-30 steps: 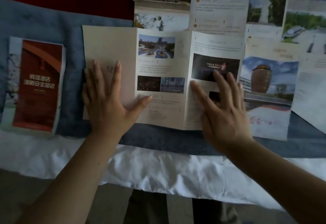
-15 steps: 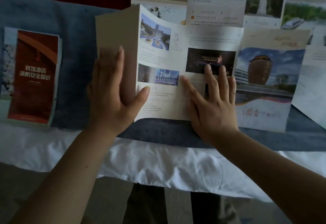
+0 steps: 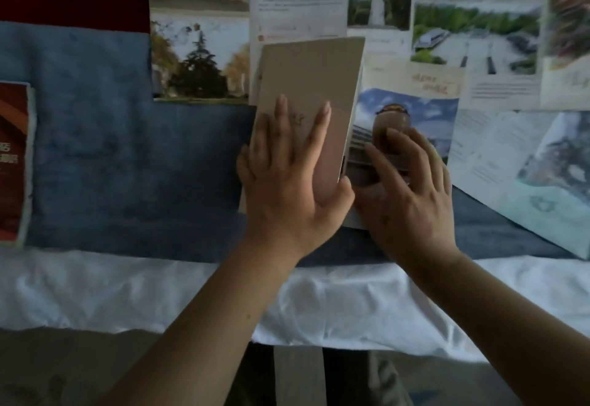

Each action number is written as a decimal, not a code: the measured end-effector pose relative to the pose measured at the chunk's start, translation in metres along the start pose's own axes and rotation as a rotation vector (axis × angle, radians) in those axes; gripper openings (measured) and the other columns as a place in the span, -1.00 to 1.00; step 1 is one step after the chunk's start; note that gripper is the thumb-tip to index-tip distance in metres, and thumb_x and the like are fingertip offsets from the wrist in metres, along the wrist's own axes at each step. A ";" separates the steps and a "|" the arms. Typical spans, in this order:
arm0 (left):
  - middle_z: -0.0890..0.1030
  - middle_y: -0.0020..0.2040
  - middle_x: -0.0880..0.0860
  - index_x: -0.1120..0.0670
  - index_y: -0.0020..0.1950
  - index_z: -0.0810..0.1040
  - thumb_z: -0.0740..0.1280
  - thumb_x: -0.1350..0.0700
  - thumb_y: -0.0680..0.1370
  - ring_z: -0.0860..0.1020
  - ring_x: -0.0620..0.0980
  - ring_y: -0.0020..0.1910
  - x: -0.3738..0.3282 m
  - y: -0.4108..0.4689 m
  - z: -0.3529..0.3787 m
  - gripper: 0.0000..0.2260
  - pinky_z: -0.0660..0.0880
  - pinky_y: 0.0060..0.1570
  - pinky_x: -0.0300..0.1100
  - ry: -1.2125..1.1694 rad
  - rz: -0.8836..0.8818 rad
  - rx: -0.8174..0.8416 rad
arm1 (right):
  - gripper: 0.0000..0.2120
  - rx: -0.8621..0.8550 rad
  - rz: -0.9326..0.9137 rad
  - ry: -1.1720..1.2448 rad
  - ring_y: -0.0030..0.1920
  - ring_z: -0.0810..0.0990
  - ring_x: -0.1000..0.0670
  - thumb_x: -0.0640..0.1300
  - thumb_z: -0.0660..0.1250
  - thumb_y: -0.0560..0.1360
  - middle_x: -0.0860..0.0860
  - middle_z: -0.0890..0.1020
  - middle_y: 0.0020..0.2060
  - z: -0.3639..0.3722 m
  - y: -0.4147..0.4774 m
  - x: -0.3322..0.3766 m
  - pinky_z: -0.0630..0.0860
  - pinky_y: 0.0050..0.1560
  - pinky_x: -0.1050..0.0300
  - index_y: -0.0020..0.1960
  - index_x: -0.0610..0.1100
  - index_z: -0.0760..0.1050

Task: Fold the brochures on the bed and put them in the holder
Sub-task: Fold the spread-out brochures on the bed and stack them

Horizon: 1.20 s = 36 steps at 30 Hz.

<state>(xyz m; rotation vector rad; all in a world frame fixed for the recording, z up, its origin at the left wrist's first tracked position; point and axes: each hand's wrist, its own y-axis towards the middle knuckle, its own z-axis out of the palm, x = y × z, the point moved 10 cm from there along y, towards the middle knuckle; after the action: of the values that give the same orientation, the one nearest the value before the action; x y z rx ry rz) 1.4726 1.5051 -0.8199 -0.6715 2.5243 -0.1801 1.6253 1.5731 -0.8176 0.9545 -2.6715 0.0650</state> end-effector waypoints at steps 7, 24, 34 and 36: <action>-0.19 0.69 0.15 -0.20 0.68 -0.10 0.00 -0.36 0.61 -0.18 0.27 0.65 -0.011 0.005 0.053 -0.33 -0.19 0.53 0.41 0.199 -0.039 -0.001 | -0.45 0.121 0.008 0.065 0.65 0.06 -0.18 0.14 0.19 0.66 -0.13 0.20 0.63 0.005 -0.015 -0.037 0.02 0.63 -0.14 0.59 -0.06 0.34; -0.01 0.68 0.24 -0.11 0.69 0.06 -0.03 -0.36 0.66 -0.06 0.29 0.65 -0.014 0.007 0.057 -0.36 -0.05 0.57 0.31 0.270 0.007 -0.148 | -0.34 0.260 0.189 -0.022 0.66 -0.21 -0.13 0.17 -0.12 0.69 -0.14 -0.14 0.67 0.030 0.009 -0.027 -0.22 0.63 -0.16 0.68 -0.12 -0.15; 0.17 0.67 -0.06 -0.11 0.69 0.03 0.07 -0.12 0.73 0.16 -0.08 0.63 -0.001 0.003 -0.008 -0.47 0.21 0.58 0.03 -0.459 0.023 0.028 | -0.39 0.308 0.057 0.281 0.65 -0.28 -0.07 0.04 -0.12 0.70 0.01 -0.17 0.67 0.039 0.033 0.070 -0.25 0.62 -0.20 0.68 -0.12 -0.16; 0.31 0.61 -0.06 -0.07 0.69 0.04 0.11 -0.08 0.73 0.39 -0.10 0.51 0.021 -0.004 -0.036 -0.46 0.45 0.42 -0.09 -0.415 -0.066 -0.052 | -0.39 0.307 0.006 0.283 0.65 -0.28 -0.10 0.06 -0.09 0.70 0.01 -0.18 0.67 0.040 0.042 0.097 -0.26 0.62 -0.21 0.68 -0.09 -0.19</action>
<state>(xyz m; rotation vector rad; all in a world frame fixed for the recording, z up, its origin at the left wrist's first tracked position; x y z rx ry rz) 1.4396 1.4912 -0.7973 -0.7293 2.1165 0.0042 1.5176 1.5410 -0.8247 0.9428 -2.4423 0.5808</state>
